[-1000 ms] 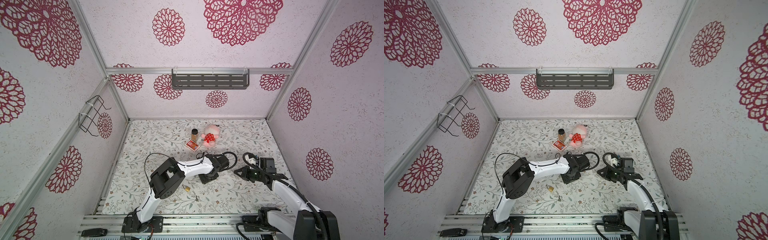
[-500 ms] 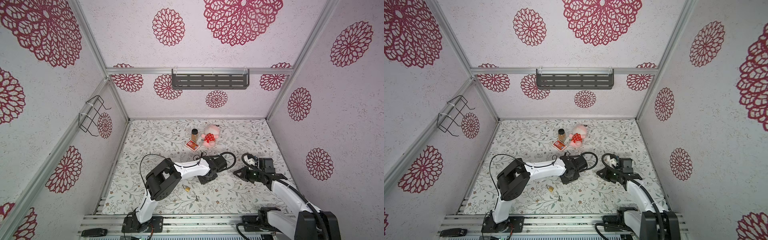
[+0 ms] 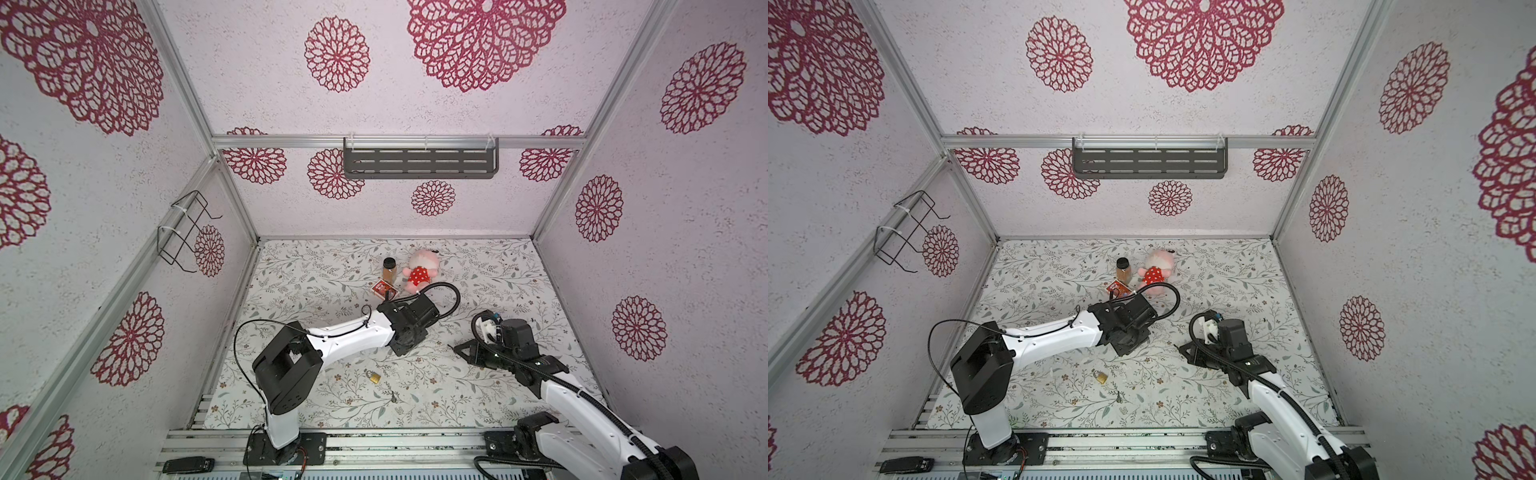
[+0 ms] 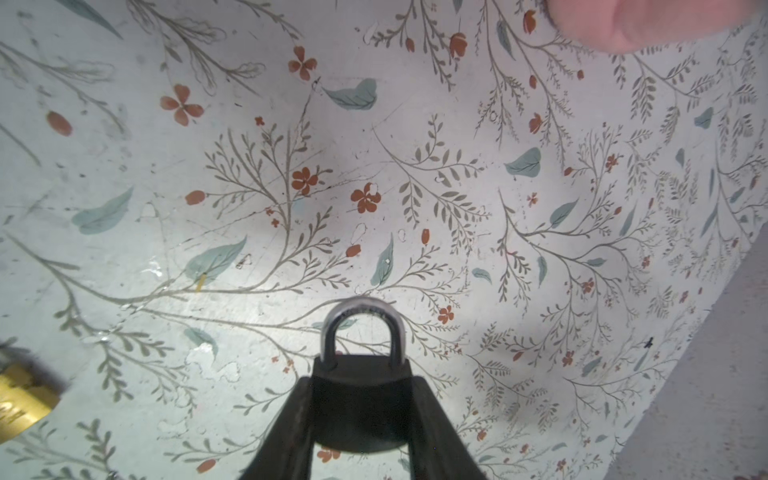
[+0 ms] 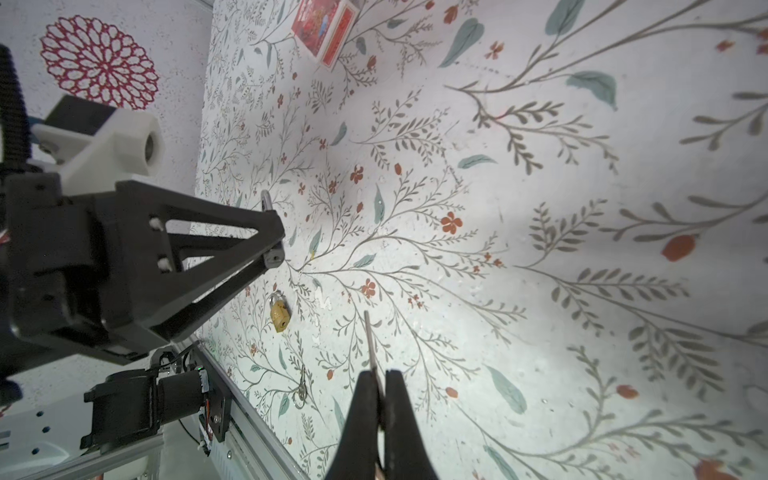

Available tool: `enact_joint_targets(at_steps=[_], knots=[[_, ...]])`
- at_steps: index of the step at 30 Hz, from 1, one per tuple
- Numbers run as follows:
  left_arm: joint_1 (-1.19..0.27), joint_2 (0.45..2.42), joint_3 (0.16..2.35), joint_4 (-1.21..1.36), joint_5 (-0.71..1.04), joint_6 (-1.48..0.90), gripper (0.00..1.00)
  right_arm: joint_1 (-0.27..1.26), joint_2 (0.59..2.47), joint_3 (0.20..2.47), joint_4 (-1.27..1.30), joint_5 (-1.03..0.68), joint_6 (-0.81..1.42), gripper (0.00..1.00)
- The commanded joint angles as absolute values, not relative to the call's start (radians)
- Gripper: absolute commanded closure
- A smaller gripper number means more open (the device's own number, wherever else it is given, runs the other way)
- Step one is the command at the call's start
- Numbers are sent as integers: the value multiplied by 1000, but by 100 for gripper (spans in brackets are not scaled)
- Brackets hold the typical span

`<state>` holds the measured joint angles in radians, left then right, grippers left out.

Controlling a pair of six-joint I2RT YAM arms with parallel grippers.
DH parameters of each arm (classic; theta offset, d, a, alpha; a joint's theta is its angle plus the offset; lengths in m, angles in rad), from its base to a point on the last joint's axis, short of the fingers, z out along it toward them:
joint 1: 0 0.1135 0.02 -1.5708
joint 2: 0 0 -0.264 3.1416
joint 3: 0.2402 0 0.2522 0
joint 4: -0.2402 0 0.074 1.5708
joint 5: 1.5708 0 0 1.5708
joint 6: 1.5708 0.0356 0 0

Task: Unlock with the key
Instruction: 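Lift the black padlock with the left gripper while the right gripper brings the key closer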

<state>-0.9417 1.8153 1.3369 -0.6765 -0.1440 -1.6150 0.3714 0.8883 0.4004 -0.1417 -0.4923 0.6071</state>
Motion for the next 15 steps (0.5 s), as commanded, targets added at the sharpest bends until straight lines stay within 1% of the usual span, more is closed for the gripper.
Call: enact_joint_targets(at_steps=[1, 4, 7, 11, 13, 15], knots=[[-918, 1759, 1316, -605, -140, -1669, 74, 459, 853, 381, -28, -403, 723, 100], [-913, 1733, 1307, -596, -144, -1688, 75, 558, 833, 370, 27, -314, 765, 100], [-908, 1715, 1304, -566, -139, -1702, 75, 633, 853, 355, 101, -249, 798, 100], [-902, 1699, 1298, -548, -128, -1719, 76, 711, 893, 353, 201, -172, 815, 100], [-901, 1694, 1292, -539, -121, -1726, 76, 736, 922, 360, 260, -166, 795, 100], [-897, 1689, 1289, -534, -112, -1725, 76, 740, 954, 384, 261, -158, 770, 100]])
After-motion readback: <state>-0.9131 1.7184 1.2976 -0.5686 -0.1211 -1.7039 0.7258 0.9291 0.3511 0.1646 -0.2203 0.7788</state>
